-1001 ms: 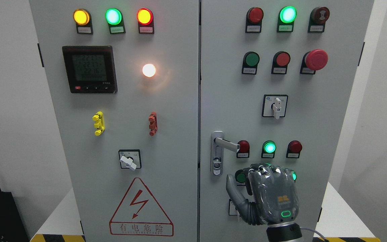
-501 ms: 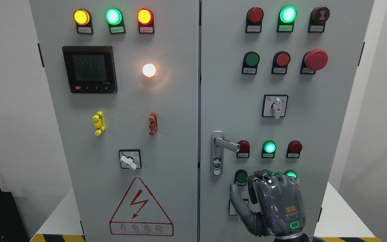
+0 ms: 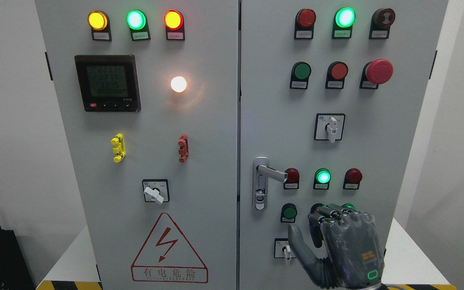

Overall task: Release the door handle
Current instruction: 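Release the latch handle and pull the right hand away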

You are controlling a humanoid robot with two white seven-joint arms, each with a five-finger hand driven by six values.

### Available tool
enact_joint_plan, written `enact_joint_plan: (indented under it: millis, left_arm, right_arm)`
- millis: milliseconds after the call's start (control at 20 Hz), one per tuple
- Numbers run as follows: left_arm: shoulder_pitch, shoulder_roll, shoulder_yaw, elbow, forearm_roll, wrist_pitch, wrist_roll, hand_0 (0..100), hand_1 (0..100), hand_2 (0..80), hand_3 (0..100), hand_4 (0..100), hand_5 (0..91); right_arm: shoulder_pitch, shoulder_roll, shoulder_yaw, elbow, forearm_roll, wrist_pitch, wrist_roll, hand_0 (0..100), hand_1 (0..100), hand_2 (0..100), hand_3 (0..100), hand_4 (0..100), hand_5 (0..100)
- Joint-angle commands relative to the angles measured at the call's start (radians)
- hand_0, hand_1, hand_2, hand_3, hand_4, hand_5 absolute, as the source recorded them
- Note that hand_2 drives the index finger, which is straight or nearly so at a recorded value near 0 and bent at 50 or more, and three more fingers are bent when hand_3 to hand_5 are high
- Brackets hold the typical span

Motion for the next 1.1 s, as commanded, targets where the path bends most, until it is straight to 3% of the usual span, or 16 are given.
enact_joint_plan:
  millis: [0, 150, 250, 400, 551, 751, 1051]
  left_arm:
    - [-0.003, 0.000, 0.002, 0.009, 0.001, 0.000, -0.001, 12, 39, 0.0, 0, 0, 0.0]
    - [-0.003, 0.000, 0.002, 0.009, 0.001, 0.000, -0.001, 12, 39, 0.0, 0, 0, 0.0]
    - [-0.003, 0.000, 0.002, 0.009, 0.001, 0.000, -0.001, 12, 39, 0.0, 0, 0, 0.0]
    - [-0.003, 0.000, 0.002, 0.009, -0.001, 0.000, -0.001, 12, 39, 0.0, 0, 0, 0.0]
    - [-0.003, 0.000, 0.002, 0.011, -0.001, 0.000, -0.001, 12, 39, 0.0, 0, 0, 0.0]
    - [-0.003, 0.000, 0.002, 0.009, 0.001, 0.000, -0.001, 12, 39, 0.0, 0, 0, 0.0]
    - [-0.003, 0.000, 0.002, 0.009, -0.001, 0.000, -0.001, 12, 39, 0.0, 0, 0, 0.0]
  right_arm:
    - [0.005, -0.175, 0.046, -0.025, -0.075, 0.001, -0.025, 58, 6, 95, 100, 100, 95]
    - [0.006, -0.201, 0.059, -0.025, -0.105, 0.003, -0.027, 57, 6, 95, 100, 100, 95]
    - [0.006, -0.236, 0.062, -0.025, -0.138, 0.003, -0.027, 57, 6, 94, 100, 100, 95]
    - [0.005, -0.313, 0.069, -0.031, -0.202, 0.001, -0.047, 56, 6, 93, 100, 100, 96]
    - [0.005, -0.417, 0.071, -0.031, -0.288, 0.001, -0.087, 56, 6, 92, 100, 100, 97]
    - [0.008, -0.505, 0.076, -0.032, -0.386, 0.000, -0.099, 56, 7, 91, 100, 100, 98]
    - [0.006, -0.673, 0.092, -0.054, -0.545, 0.001, -0.130, 55, 7, 77, 100, 96, 98]
